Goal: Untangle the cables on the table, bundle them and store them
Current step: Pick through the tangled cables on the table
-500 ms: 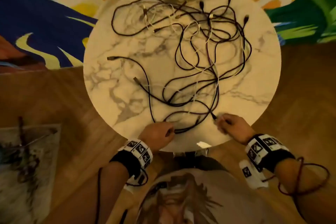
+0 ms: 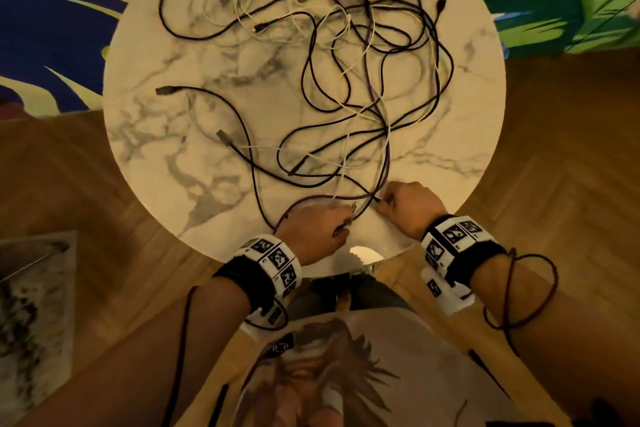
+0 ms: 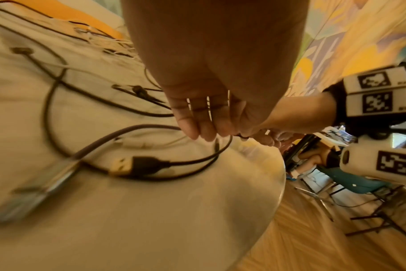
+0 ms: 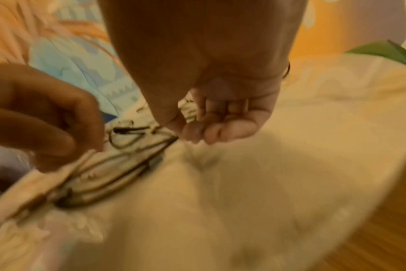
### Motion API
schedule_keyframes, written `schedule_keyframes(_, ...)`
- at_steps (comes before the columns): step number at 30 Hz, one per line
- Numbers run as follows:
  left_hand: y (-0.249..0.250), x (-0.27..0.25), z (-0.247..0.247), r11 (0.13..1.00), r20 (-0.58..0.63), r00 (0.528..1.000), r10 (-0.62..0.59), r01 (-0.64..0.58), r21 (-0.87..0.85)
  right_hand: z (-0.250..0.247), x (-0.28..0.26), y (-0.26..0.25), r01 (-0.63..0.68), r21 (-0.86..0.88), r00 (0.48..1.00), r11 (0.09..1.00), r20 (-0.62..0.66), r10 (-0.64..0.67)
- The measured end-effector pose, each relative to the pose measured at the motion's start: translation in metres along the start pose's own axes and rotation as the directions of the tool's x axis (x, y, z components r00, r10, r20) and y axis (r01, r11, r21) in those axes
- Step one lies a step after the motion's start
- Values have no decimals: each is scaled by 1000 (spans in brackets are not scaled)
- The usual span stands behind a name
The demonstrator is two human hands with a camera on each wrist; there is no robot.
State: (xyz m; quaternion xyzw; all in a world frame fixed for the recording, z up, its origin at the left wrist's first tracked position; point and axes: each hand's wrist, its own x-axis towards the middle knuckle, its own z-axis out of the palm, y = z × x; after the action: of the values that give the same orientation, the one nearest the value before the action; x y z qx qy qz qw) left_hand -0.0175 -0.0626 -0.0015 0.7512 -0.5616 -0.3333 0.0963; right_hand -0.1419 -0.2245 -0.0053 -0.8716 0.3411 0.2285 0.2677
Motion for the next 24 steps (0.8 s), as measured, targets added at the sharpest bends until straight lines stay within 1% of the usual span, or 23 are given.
schedule_keyframes(1,4,6,-3,1000,-37,999,18,-19,-17,-7,-2,-2,18,-1,999,1000,34,-18)
schedule_keyframes(3,16,19,-9,998,-38,999,34,-36,-45,-23,-10,-10,75,77,993,994,89,-82)
schedule_keyframes(4,21,25,-10,998,-27,999,21,-22,-52,-31,-16,-14,100,156,989,983,95,-116)
schedule_keyframes(6,24,37,-9,997,-22,999,-43,41,-59,-48,-26,-20,136,333,985,933,53,-163)
schedule_keyframes(8,18,40,-10,989,-49,989,-138,134,-65,-62,-31,-19,141,476,988,868,-10,-155)
schedule_keyframes(9,12,38,-13,984,-80,982,-171,166,-67,-66,-31,-14,127,536,991,835,-40,-126)
schedule_keyframes(11,3,33,-23,981,-118,974,-192,190,-26,-69,-27,-2,104,606,992,789,-120,-38)
schedule_keyframes(12,2,30,-30,979,-124,972,-200,204,27,-68,-23,6,102,583,983,806,-186,9)
schedule_keyframes(13,2,28,-36,970,-131,972,-196,211,120,-66,-19,10,107,514,957,851,-285,52)
schedule_keyframes(14,4,27,-41,952,-139,975,-173,202,230,-64,-17,12,121,419,909,900,-412,69)
schedule_keyframes(15,9,28,-45,930,-148,979,-143,184,319,-63,-17,8,162,321,843,933,-537,38)
schedule_keyframes(16,17,29,-48,912,-156,983,-100,153,380,-60,-18,0,239,236,786,942,-616,-46)
schedule_keyframes(17,25,30,-49,907,-169,984,-56,121,404,-58,-21,-13,327,171,756,930,-637,-149)
schedule_keyframes(18,35,31,-50,912,-170,985,-21,89,401,-53,-22,-25,398,128,750,908,-615,-243)
schedule_keyframes(19,44,31,-52,927,-184,983,10,60,370,-47,-23,-35,435,105,766,894,-564,-307)
schedule_keyframes(20,48,31,-52,942,-233,972,19,61,331,-42,-21,-40,430,92,793,898,-513,-327)
schedule_keyframes(21,49,30,-50,942,-241,970,6,76,327,-38,-16,-41,397,86,820,914,-481,-311)
schedule_keyframes(23,48,27,-42,936,-146,986,-82,127,330,-38,-6,-31,327,63,869,943,-413,-274)
schedule_keyframes(24,44,25,-35,936,-123,988,-93,129,327,-38,-4,-26,329,45,882,943,-372,-289)
